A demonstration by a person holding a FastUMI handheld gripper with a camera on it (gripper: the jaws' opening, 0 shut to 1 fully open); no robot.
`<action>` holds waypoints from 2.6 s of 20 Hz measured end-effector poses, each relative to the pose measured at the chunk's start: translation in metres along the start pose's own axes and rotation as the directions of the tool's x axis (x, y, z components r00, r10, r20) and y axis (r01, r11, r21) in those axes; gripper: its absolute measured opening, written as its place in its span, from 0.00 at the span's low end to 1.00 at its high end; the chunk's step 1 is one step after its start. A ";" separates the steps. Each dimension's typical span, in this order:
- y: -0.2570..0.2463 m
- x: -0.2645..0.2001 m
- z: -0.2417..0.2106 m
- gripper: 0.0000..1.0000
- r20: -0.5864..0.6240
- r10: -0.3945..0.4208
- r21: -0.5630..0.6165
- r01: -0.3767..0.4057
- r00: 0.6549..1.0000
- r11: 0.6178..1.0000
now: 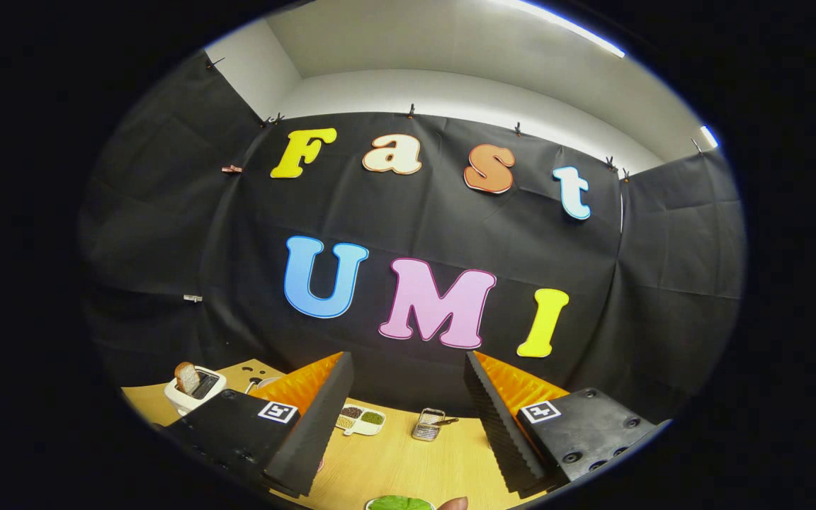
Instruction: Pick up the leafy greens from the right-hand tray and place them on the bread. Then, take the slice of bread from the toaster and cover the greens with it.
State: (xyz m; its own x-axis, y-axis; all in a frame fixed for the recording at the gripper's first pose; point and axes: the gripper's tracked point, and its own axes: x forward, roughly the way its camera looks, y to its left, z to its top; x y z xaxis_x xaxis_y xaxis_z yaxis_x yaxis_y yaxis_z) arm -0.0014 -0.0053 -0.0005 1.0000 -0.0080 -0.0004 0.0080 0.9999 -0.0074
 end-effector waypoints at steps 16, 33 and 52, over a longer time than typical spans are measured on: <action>-0.015 -0.033 -0.159 0.98 -0.248 0.175 0.034 -0.172 0.953 0.985; 0.001 -0.079 -0.431 0.91 -0.722 0.293 0.139 -0.283 0.626 0.949; 0.020 -0.079 -0.489 0.07 -0.842 0.342 0.234 -0.288 0.418 0.929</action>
State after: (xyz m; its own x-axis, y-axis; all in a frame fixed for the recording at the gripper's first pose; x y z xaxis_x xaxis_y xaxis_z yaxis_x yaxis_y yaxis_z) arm -0.0808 0.0118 -0.4899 0.4199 0.3323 -0.8445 -0.2804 0.9325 0.2275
